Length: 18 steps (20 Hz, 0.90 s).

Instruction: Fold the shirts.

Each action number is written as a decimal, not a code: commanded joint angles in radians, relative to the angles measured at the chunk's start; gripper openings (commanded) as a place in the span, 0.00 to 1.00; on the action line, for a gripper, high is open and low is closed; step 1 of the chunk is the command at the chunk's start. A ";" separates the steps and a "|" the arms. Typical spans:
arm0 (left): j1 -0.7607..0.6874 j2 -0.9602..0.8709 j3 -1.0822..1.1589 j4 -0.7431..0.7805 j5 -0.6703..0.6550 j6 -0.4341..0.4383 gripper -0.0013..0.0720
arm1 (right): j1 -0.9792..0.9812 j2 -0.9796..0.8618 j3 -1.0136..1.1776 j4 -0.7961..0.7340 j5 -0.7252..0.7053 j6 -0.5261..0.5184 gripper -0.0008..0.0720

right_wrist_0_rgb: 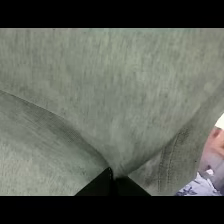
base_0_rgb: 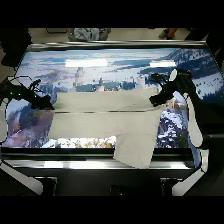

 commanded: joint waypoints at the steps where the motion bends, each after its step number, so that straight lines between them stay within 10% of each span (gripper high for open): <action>1: -0.003 -0.008 0.000 -0.001 -0.019 -0.007 0.26 | 0.000 0.005 -0.010 0.004 -0.022 0.038 0.26; 2: 0.000 -0.006 0.006 0.000 -0.028 -0.008 0.60 | -0.001 0.012 -0.002 0.003 -0.021 0.037 0.52; 3: 0.006 -0.004 0.018 0.001 -0.050 -0.008 0.66 | -0.001 0.029 0.015 -0.014 0.001 0.002 0.71; 10: 0.085 0.163 -0.145 0.097 -0.093 -0.057 0.64 | -0.163 0.161 -0.061 -0.023 0.306 -0.106 0.70; 18: 0.089 0.365 -0.686 0.097 0.154 0.030 0.64 | -0.182 0.399 -0.469 -0.017 0.160 -0.178 0.69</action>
